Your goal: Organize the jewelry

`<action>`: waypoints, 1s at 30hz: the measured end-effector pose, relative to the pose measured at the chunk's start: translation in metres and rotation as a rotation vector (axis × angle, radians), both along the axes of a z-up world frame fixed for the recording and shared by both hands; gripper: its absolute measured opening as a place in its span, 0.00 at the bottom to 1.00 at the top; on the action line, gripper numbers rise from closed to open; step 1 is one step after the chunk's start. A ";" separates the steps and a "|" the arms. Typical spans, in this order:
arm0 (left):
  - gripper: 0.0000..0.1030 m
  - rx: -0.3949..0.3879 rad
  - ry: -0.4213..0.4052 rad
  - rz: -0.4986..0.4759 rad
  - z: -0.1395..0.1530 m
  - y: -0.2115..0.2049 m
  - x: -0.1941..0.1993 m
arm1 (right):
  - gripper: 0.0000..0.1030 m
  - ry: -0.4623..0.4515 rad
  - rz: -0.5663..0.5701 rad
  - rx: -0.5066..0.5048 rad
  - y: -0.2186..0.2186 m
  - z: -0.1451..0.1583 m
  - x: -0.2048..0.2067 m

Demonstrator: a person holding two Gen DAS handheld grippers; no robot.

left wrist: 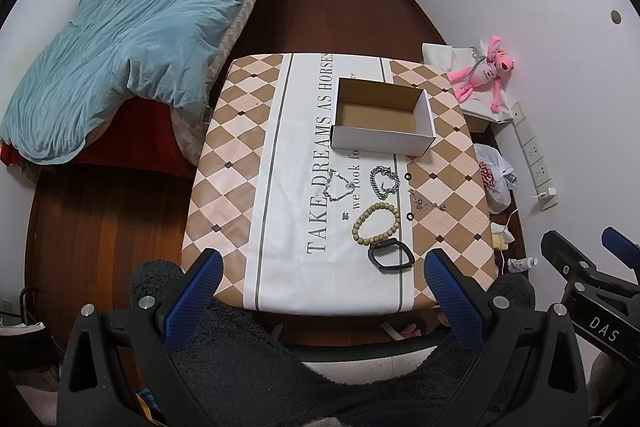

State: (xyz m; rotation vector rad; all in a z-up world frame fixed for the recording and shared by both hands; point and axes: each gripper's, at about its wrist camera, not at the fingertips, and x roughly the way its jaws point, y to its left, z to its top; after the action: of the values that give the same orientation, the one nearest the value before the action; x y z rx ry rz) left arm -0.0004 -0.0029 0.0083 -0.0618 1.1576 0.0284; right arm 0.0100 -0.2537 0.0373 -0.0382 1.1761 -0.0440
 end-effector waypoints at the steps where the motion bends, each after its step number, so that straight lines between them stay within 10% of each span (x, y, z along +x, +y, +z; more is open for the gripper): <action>1: 1.00 0.000 0.001 0.000 0.000 0.000 0.000 | 1.00 0.000 0.000 0.000 0.000 0.000 0.000; 30: 1.00 0.005 -0.011 -0.007 0.007 -0.006 0.002 | 1.00 -0.007 0.002 0.002 -0.003 0.009 -0.001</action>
State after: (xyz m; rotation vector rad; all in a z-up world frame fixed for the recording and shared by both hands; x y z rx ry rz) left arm 0.0019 -0.0085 0.0150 -0.0539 1.1468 0.0247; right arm 0.0085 -0.2569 0.0467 -0.0378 1.1693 -0.0411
